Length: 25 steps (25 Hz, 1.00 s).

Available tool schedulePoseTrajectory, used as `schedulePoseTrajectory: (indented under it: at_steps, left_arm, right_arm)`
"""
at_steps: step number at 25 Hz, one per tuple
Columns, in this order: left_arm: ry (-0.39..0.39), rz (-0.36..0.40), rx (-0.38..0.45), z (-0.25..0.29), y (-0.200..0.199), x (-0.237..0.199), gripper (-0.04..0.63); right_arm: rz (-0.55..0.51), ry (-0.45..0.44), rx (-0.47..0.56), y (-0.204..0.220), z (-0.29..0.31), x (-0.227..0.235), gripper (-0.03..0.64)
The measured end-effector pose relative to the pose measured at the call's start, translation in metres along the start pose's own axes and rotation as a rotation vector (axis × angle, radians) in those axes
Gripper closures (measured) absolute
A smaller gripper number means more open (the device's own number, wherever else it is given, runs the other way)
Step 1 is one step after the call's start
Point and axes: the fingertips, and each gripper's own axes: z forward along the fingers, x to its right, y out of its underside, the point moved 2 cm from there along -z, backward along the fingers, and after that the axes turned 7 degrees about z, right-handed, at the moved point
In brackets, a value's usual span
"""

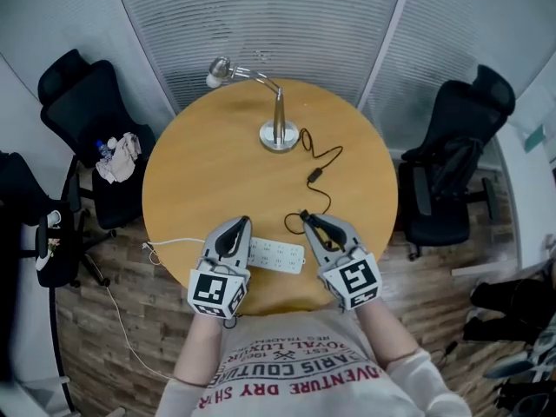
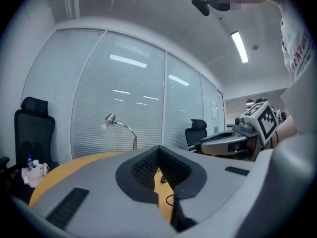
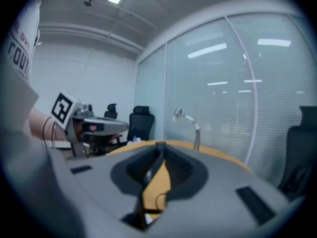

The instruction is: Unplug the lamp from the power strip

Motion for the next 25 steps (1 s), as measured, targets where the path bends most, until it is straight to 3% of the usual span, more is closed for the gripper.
schedulePoseTrajectory:
  at_steps: [25]
  left_arm:
    - [0.043,0.027,0.036,0.008,-0.018,0.004,0.568]
  right_arm:
    - [-0.027,0.055,0.037,-0.017,0.010,0.001,0.545]
